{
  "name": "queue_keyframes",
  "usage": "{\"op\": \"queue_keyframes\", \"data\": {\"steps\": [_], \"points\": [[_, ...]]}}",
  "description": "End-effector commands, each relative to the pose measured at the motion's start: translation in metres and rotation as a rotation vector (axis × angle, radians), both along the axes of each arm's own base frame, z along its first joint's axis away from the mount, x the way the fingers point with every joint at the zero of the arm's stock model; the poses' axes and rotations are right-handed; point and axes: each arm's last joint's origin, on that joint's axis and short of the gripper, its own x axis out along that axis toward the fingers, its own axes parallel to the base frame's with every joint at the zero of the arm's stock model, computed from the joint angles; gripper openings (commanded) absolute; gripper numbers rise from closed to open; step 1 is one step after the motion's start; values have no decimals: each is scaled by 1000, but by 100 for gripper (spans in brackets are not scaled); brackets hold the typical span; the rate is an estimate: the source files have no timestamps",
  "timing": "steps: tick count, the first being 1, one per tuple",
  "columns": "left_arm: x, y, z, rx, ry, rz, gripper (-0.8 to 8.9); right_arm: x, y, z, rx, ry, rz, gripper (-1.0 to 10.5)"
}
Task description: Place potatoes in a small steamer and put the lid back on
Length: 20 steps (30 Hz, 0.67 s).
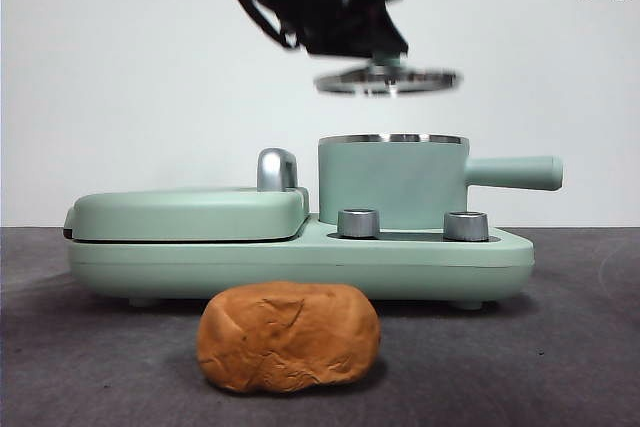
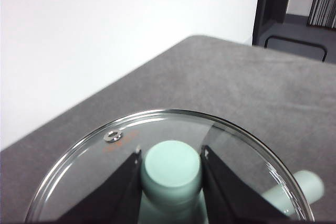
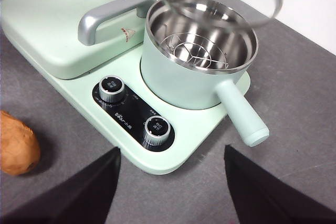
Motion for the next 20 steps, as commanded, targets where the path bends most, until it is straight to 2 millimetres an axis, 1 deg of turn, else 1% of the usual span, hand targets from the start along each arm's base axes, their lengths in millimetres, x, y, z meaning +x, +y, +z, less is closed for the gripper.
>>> {"op": "queue_keyframes", "data": {"steps": [1,6,10,13,16,20], "points": [[-10,4,31,-20,-55,-9,6,0,1,6,18,-13,-5,312],[-32,21,50,41,31,-7,6,0,1,6,18,-13,-5,312],[-52,38,61,88,142,8,9,0,1,6,18,-13,-4,312],[-66,49,69,120,195,33,10,0,1,6,21,-12,2,312],[-78,58,74,148,222,70,11,0,1,5,21,-11,3,312],[-92,73,73,169,223,132,11,1,2,5,28,-1,35,312]]}}
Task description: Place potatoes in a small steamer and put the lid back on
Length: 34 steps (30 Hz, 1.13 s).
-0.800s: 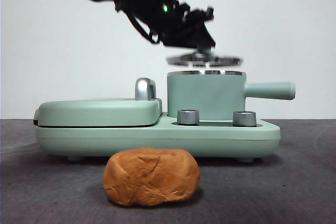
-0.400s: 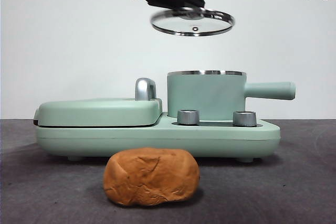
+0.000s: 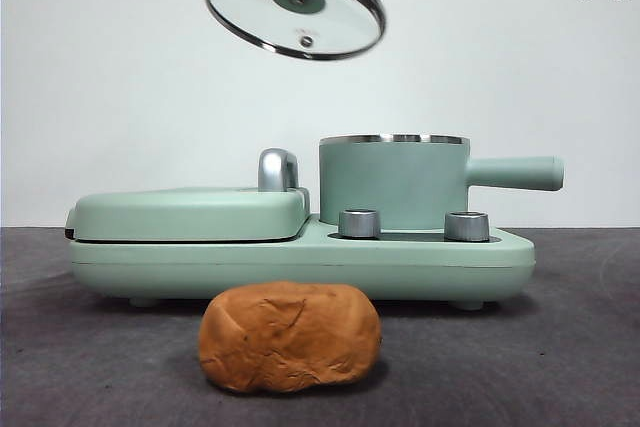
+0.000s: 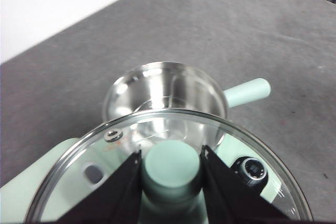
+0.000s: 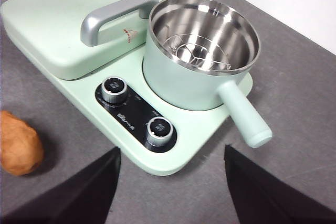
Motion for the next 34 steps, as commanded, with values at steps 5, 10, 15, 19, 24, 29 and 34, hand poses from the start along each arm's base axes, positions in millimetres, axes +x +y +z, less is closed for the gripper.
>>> {"op": "queue_keyframes", "data": {"steps": [5,10,15,19,24,29,34], "points": [[-29,30,-9,5,-14,99,11,8,9,0,41,53,121,313],[-55,59,-25,14,-15,183,10,16,22,-10,-3,105,192,313],[-81,89,-33,-7,-22,267,10,26,43,-23,-56,152,293,313],[-96,105,-28,-15,-35,301,10,35,63,-34,-81,182,389,321],[-106,116,-20,-40,-73,330,10,47,90,-55,-117,224,470,333],[-108,119,-18,-45,-81,342,10,55,113,-80,-168,285,529,333],[-108,119,-18,-45,-82,342,10,57,131,-101,-200,329,574,332]]}}
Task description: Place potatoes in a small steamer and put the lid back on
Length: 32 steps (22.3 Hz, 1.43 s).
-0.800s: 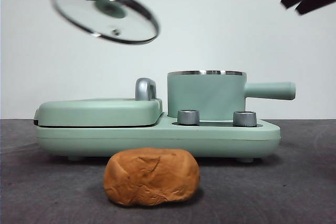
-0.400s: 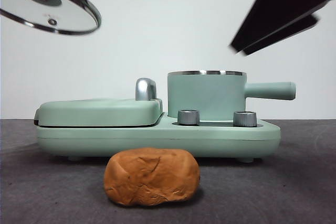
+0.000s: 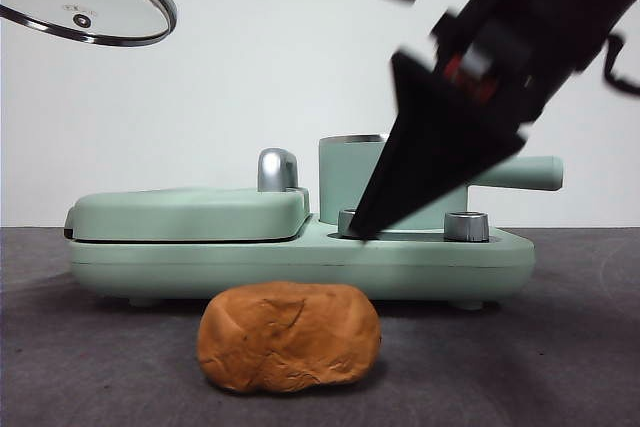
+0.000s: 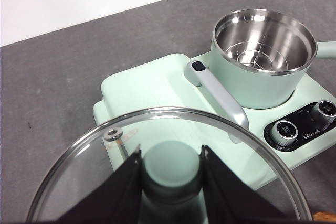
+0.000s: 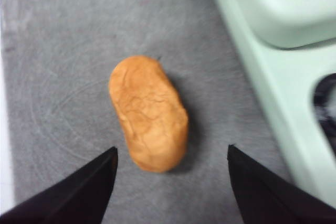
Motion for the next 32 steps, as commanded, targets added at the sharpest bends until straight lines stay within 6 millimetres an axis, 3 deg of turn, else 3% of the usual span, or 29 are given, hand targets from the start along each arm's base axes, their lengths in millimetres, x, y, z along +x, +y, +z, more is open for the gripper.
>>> {"op": "queue_keyframes", "data": {"steps": [1,12,17,23,26,32], "points": [[0,-1,7,-19,-38,0,10,2,14,-7,-3,-3,46,333],[0,-1,7,-19,-38,0,10,4,41,-46,-51,44,104,323],[0,-1,7,-19,-38,0,10,4,41,-46,-43,74,59,176],[0,-1,7,-20,-39,0,10,4,41,-45,-29,116,17,164],[0,-1,7,-20,-39,0,10,2,39,-35,0,126,-16,163],[0,-1,7,-20,-39,0,10,-7,15,24,170,117,-247,159]]}}
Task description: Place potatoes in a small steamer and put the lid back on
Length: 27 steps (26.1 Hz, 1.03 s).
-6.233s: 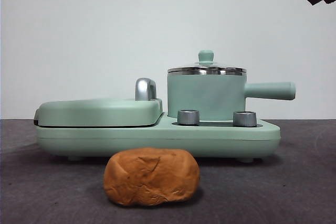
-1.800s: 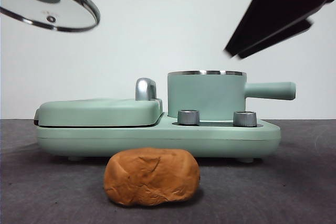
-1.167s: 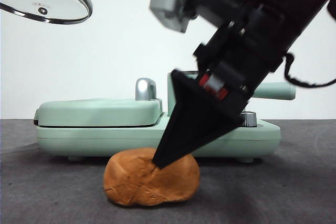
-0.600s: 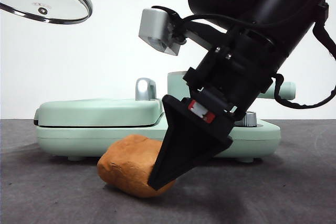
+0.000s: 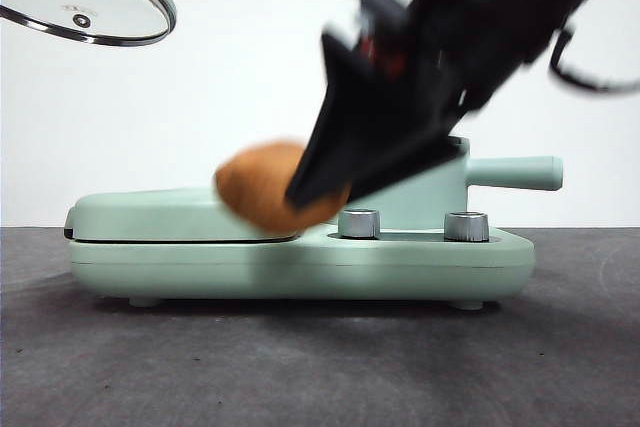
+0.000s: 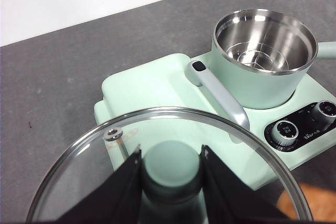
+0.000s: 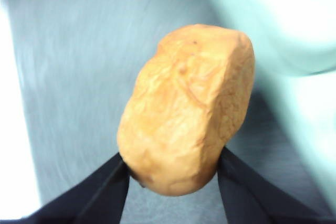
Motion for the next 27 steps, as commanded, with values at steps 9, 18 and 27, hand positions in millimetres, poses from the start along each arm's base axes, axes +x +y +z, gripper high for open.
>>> {"op": "queue_keyframes", "data": {"steps": [9,18,27], "points": [[1,-1,9,-22,-53,-2,10,20,-35,101,77,66,-391,159],[1,-1,9,-19,-56,-3,10,80,-43,127,80,-27,-483,159],[1,-1,9,-19,-56,-3,10,144,-39,104,-9,-14,-516,159]]}}
